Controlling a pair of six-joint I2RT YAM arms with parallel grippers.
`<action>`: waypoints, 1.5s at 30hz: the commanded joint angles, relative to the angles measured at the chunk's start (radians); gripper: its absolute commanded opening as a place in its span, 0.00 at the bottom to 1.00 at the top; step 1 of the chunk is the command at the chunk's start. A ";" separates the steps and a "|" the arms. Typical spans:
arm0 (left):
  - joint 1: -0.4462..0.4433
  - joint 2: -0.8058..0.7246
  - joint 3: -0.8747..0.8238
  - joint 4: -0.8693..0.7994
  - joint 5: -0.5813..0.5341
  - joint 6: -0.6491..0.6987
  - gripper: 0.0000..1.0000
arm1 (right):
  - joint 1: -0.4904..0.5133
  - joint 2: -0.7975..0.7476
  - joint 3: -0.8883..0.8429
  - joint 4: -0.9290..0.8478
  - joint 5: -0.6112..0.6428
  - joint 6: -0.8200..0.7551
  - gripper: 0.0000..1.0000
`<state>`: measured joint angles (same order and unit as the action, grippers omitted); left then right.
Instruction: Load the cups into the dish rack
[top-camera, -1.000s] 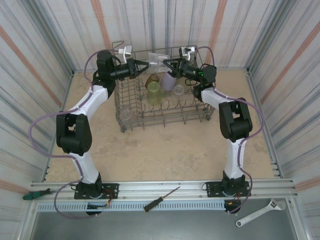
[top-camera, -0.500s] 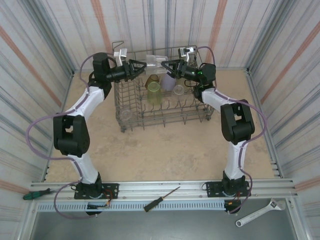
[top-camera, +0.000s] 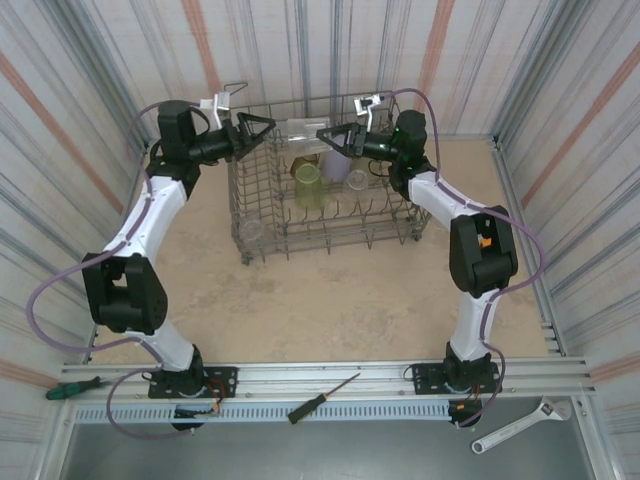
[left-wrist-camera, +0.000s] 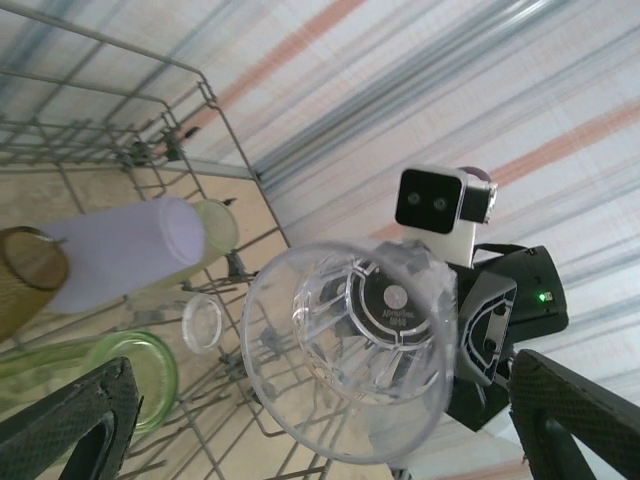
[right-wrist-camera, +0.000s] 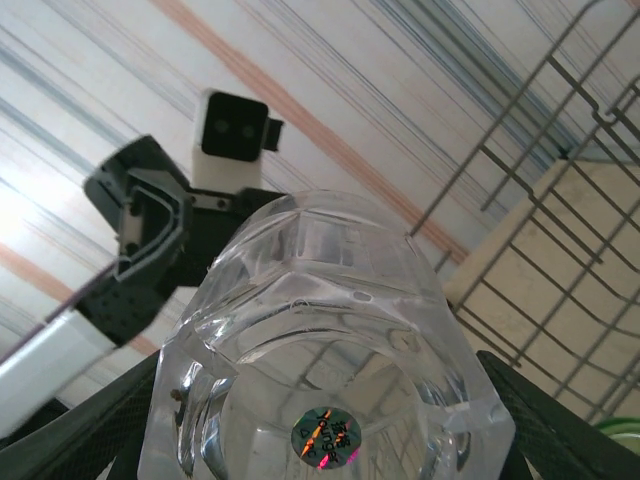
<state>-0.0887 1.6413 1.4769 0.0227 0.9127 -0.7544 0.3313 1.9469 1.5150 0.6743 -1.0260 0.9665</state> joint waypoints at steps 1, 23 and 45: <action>0.032 -0.075 -0.009 -0.097 -0.032 0.058 0.99 | 0.032 -0.075 0.074 -0.255 -0.001 -0.257 0.49; 0.178 -0.297 -0.035 -0.502 -0.232 0.248 0.99 | 0.229 0.023 0.413 -1.015 0.378 -0.999 0.48; 0.225 -0.330 -0.131 -0.517 -0.238 0.271 0.99 | 0.365 0.225 0.666 -1.264 0.652 -1.243 0.46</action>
<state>0.1253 1.3430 1.3571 -0.4931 0.6785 -0.5083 0.6857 2.1483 2.1269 -0.5591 -0.4088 -0.2279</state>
